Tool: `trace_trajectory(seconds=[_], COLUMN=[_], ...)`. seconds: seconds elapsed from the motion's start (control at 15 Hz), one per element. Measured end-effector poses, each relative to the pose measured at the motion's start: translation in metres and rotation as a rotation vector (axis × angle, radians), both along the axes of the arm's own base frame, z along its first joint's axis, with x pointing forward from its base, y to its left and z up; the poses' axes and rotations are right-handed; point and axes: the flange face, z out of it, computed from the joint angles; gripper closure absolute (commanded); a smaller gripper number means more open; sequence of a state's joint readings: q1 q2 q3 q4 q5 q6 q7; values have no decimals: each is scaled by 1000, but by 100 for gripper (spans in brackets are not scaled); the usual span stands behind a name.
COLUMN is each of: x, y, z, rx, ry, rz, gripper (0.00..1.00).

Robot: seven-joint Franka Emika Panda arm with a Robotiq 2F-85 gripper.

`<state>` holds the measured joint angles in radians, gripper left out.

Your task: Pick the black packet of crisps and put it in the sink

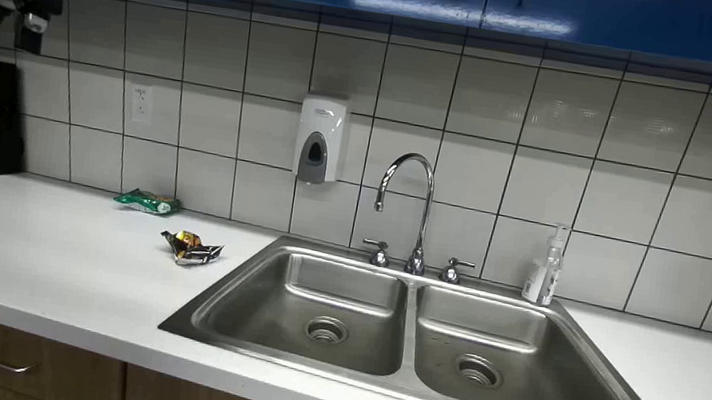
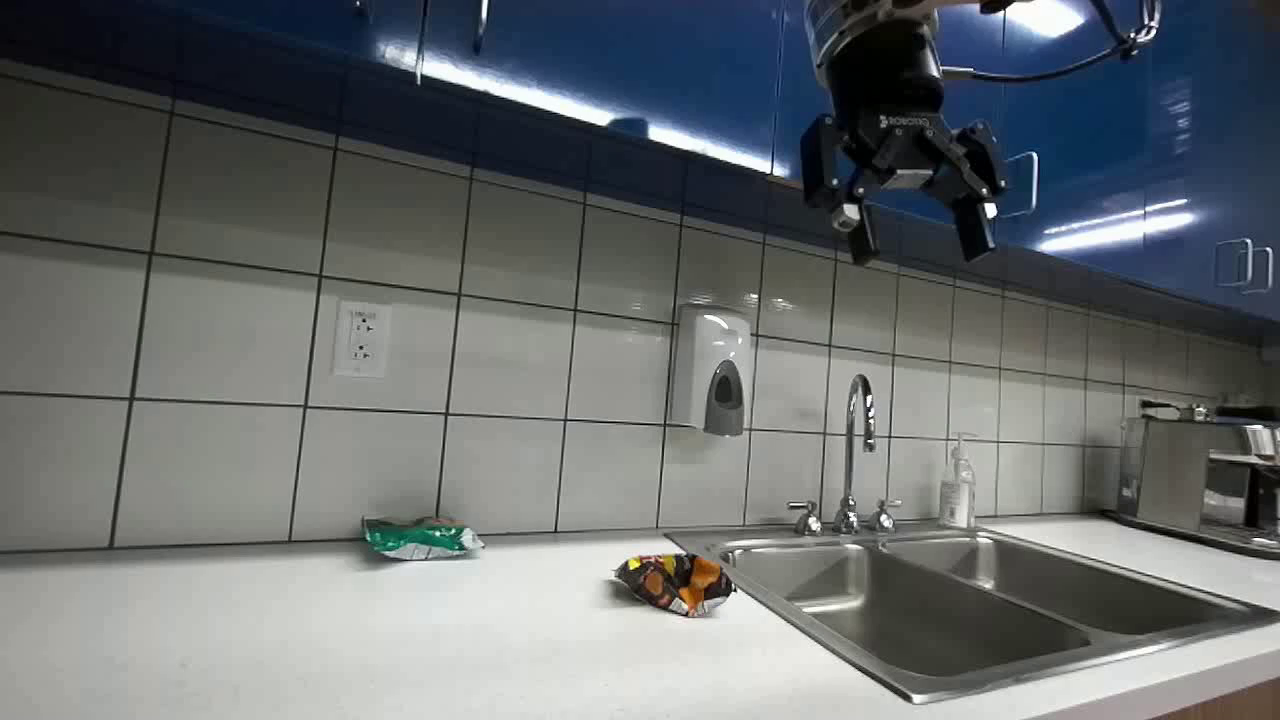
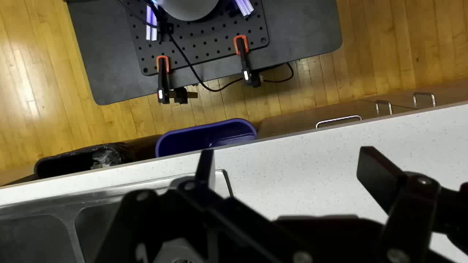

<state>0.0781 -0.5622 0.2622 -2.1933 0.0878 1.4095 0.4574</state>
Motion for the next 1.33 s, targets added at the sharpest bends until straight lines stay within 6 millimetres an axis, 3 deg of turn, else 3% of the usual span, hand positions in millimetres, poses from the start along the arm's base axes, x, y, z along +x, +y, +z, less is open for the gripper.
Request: trace_trajectory(seconds=[1.0, 1.2, 1.33], x=[1, 8, 18], y=[-1, -10, -27], z=[-2, -13, -24], rx=[-3, -8, -12], ry=[4, 22, 34], rz=[2, 6, 27], gripper=[0, 0, 0])
